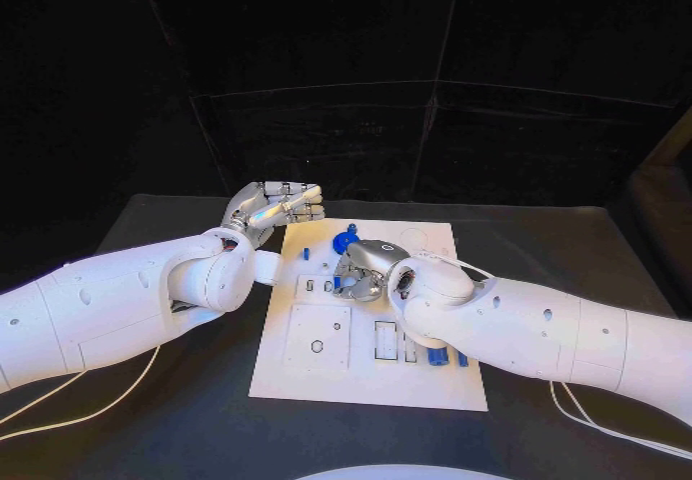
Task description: Assemble the parts on the task board
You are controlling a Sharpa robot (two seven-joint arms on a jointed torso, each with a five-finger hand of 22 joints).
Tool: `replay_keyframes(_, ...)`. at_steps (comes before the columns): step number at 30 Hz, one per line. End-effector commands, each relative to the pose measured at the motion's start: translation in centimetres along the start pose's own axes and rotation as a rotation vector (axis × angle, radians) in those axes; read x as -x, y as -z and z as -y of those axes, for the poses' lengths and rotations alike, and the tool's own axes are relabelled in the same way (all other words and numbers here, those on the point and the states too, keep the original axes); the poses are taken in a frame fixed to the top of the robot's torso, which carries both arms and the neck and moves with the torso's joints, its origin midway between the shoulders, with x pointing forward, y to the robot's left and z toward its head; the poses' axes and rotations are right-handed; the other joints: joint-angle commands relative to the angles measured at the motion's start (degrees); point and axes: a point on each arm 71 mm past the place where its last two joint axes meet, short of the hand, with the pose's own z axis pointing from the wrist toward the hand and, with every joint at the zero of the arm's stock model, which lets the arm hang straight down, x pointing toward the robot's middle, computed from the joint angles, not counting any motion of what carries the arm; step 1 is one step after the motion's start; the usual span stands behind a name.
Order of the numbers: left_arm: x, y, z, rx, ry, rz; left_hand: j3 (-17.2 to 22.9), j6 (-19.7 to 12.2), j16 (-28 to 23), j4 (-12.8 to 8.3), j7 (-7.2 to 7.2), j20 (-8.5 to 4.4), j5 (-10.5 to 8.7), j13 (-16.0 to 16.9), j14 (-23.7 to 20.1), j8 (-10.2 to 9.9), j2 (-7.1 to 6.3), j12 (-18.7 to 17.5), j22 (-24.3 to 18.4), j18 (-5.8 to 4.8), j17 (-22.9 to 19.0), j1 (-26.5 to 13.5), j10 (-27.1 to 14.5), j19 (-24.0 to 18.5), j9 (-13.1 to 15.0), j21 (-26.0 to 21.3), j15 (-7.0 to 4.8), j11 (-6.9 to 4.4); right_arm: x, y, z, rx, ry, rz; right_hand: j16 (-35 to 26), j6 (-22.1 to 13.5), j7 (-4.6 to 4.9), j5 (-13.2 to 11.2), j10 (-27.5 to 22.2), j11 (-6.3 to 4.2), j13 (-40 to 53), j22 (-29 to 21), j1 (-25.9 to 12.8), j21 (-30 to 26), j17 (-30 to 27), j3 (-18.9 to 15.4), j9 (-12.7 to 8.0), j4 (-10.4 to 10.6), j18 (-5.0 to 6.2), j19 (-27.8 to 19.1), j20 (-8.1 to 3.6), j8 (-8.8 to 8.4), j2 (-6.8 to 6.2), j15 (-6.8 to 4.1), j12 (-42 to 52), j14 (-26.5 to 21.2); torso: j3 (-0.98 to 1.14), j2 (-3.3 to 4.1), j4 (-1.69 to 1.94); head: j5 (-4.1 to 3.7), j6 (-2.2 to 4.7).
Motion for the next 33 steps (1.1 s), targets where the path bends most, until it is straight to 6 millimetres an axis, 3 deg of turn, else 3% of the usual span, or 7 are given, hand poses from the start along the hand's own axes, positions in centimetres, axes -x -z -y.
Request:
replay_keyframes(1,-0.1,0.0,0.2,-0.013,0.004,-0.009,0.01,0.01,-0.3,-0.36,0.18,-0.06,-0.07,-0.09,0.08,-0.18,0.66,-0.38,0.06,0.78,-0.05,0.12,0.45,0.23,-0.08,-0.36,0.05,-0.01,-0.8,0.1,0.5,-0.035,0.013,-0.036,-0.31,-1.28,0.29,-1.34,-0.77,0.24,-0.75,-0.12,-1.24,0.07,10.29,0.19,-0.41,0.43,-0.4,-0.04,0.68,-0.77,-0.46,0.75,-0.83,4.9,-0.01,-0.01,-0.05,0.03,-0.03)
replay_keyframes(4,-0.1,0.0,0.2,-0.012,0.003,-0.009,0.01,0.01,-0.3,-0.36,0.18,-0.06,-0.07,-0.09,0.08,-0.18,0.66,-0.38,0.06,0.78,-0.05,0.12,0.45,0.23,-0.08,-0.36,0.05,-0.01,-0.7,0.1,0.5,-0.034,0.011,-0.03,-0.37,-2.46,0.65,-4.18,-1.48,0.62,-1.41,-0.2,-2.43,0.01,10.23,-0.43,-0.64,0.85,-0.37,-0.1,1.02,-1.37,-1.33,1.09,-1.58,4.88,-0.02,0.0,-0.02,0.02,-0.02)
replay_keyframes(16,0.0,0.0,0.2,-0.01,0.004,-0.01,0.01,0.01,-0.3,-0.36,0.18,-0.06,-0.07,-0.09,0.08,-0.18,0.66,-0.38,0.06,0.78,-0.05,0.12,0.45,0.23,-0.08,-0.36,0.05,-0.01,-0.7,0.0,0.5,-0.031,0.006,-0.022,-0.37,-3.39,0.84,-3.27,-2.19,0.84,-2.02,-0.31,-3.15,-0.06,10.25,-1.25,-0.78,1.02,-0.34,-0.18,1.24,-1.71,-1.99,1.29,-2.27,4.88,-0.02,-0.03,0.01,0.06,-0.12)
replay_keyframes(20,0.0,0.0,0.2,-0.009,0.004,-0.01,0.01,0.01,-0.3,-0.36,0.18,-0.06,-0.07,-0.09,0.08,-0.18,0.66,-0.38,0.06,0.78,-0.05,0.12,0.45,0.23,-0.08,-0.36,0.05,-0.01,-0.6,0.0,0.3,-0.023,-0.007,-0.006,-0.52,-4.78,1.14,-4.05,-2.74,1.13,-2.46,-0.27,-3.9,-0.04,10.05,-2.11,-1.05,1.42,-0.35,-0.17,1.44,-2.21,-2.39,1.52,-2.76,4.82,0.0,-0.01,-0.01,0.11,-0.15)
replay_keyframes(25,0.1,0.0,0.2,-0.007,0.004,-0.009,0.01,0.01,-0.3,-0.36,0.18,-0.06,-0.07,-0.09,0.08,-0.18,0.66,-0.38,0.06,0.78,-0.05,0.12,0.45,0.23,-0.08,-0.36,0.05,-0.01,-0.2,0.1,0.1,-0.002,-0.033,0.049,-0.7,-7.7,1.89,-5.64,-4.41,1.83,-4.1,-0.13,-6.19,0.04,9.81,-5.46,-1.49,3.21,-0.38,-0.11,1.93,-2.55,-3.82,2.09,-4.38,4.75,0.01,0.0,-0.04,0.13,-0.19)
replay_keyframes(29,0.2,-0.1,0.1,0.0,0.002,-0.009,-0.02,0.0,-0.36,-0.42,0.2,-0.06,-0.07,-0.1,0.1,-0.21,0.66,-0.42,0.06,0.78,-0.05,0.1,0.45,0.26,-0.08,-0.42,0.05,0.01,0.3,0.4,0.1,0.027,-0.059,0.123,-0.81,-10.65,2.7,-5.29,-4.91,2.52,-4.4,-0.08,-5.24,0.1,9.68,-9.39,-1.41,5.33,-0.38,-0.13,2.64,-2.1,-4.13,2.73,-4.22,4.71,0.06,-0.05,-0.05,0.17,-0.13)
replay_keyframes(33,0.5,-0.1,0.0,0.018,-0.026,-0.023,0.77,1.38,1.41,-1.16,-0.92,-1.09,-0.04,0.06,4.04,0.26,1.19,-0.22,0.66,1.01,0.85,0.78,2.1,3.23,0.06,0.78,-1.28,-1.04,0.9,1.3,0.4,0.062,-0.083,0.157,-0.56,-11.03,2.7,-5.68,-3.99,2.61,-3.4,0.13,-4.78,0.26,10.06,-10.95,-1.39,6.54,-0.39,-0.04,2.7,-1.94,-4.09,2.82,-2.82,4.82,0.22,-0.08,-0.19,0.5,-0.21)
